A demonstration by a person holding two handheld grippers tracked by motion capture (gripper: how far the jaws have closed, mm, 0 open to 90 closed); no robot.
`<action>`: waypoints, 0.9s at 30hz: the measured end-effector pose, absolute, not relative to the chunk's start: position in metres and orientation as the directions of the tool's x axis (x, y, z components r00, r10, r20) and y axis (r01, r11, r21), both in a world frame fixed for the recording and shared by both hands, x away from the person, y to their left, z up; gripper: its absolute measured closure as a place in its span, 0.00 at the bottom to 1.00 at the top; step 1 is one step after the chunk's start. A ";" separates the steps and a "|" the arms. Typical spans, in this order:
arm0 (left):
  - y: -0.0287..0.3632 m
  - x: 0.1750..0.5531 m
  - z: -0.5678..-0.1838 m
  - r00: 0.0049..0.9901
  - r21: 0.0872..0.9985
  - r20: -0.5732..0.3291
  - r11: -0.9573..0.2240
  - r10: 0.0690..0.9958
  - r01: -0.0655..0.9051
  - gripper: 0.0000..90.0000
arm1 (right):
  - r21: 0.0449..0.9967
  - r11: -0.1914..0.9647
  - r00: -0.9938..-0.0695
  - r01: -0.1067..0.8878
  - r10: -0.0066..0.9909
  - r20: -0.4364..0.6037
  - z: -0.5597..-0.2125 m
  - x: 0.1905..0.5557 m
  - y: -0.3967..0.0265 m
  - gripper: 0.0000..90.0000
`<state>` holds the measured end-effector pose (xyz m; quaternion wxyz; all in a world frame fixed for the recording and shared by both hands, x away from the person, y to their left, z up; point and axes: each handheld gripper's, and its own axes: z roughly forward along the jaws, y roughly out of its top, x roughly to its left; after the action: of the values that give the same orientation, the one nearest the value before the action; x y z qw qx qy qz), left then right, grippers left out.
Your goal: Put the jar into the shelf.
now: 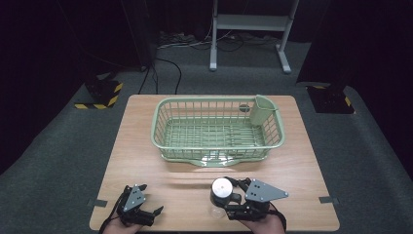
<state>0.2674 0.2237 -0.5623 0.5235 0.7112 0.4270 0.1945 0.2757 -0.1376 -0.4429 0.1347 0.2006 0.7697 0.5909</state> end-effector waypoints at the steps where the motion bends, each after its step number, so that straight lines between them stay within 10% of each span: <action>1: 0.224 0.267 -0.562 0.560 0.911 -0.170 -0.087 0.811 0.404 0.03 | 0.964 0.221 -0.883 0.150 0.468 0.030 -0.443 0.276 -0.138 0.36; 27: 0.224 0.267 -0.562 0.569 0.908 -0.184 -0.082 0.801 0.410 0.03 | 0.976 0.187 -0.852 0.111 0.523 -0.003 -0.417 0.286 -0.142 0.36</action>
<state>0.2674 0.2243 -0.5619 0.5272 0.7117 0.4255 0.1857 0.2863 -0.1421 -0.4168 0.1711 0.2110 0.7510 0.6018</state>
